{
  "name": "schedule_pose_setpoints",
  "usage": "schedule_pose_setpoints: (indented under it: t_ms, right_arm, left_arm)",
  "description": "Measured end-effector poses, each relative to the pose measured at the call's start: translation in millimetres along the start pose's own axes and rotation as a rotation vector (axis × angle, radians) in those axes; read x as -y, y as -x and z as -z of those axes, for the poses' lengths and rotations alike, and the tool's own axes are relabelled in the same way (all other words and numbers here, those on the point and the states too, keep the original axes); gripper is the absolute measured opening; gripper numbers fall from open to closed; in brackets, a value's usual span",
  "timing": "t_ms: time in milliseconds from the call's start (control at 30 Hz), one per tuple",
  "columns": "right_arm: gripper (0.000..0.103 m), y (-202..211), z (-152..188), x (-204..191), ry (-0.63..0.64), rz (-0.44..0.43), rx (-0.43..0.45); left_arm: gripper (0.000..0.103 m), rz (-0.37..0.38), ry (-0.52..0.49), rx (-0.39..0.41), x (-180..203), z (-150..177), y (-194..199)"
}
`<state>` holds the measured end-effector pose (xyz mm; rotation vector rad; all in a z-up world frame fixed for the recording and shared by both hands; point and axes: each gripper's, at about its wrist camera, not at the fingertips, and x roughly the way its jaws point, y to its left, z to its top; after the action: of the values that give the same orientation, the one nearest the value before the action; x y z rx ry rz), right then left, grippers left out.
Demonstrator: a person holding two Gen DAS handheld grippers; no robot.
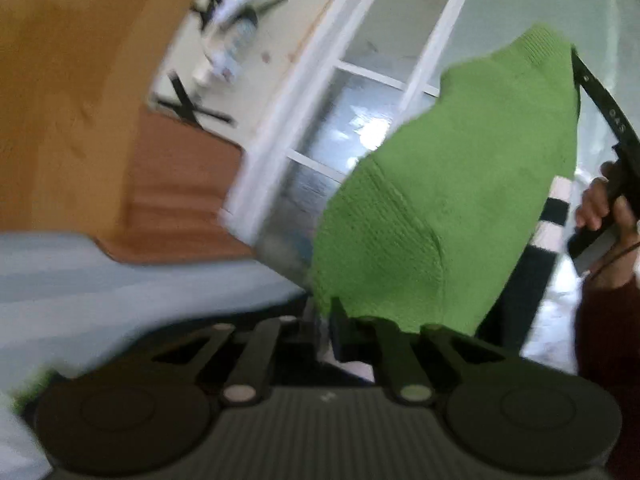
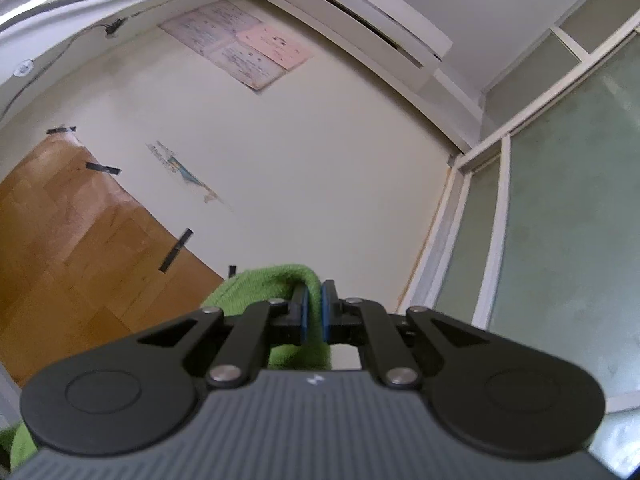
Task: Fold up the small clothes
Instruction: 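Lift the sweater high with both grippers and shake it open, then lay the sweater flat on the bed and open both grippers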
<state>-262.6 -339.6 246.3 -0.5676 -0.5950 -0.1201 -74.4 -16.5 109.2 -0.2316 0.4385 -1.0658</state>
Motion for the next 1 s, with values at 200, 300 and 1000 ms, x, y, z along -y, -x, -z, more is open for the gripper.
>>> schedule_pose_setpoints:
  t_ms: [200, 300, 1000]
  right_arm:
    - [0.009, -7.9, -1.5, 4.4, -0.1, 0.044, 0.012]
    - [0.009, -6.1, -7.6, 2.4, -0.132, 0.043, 0.036]
    - [0.01, -67.2, -36.6, -32.4, -0.335, -0.191, 0.03]
  left_arm:
    - [0.006, -0.259, -0.113, 0.307, 40.0, -37.3, 103.1]
    - [0.006, -0.388, -0.181, 0.464, 74.1, -56.7, 156.6]
    - [0.006, -0.899, -0.351, 0.658, 163.9, -110.7, 223.9]
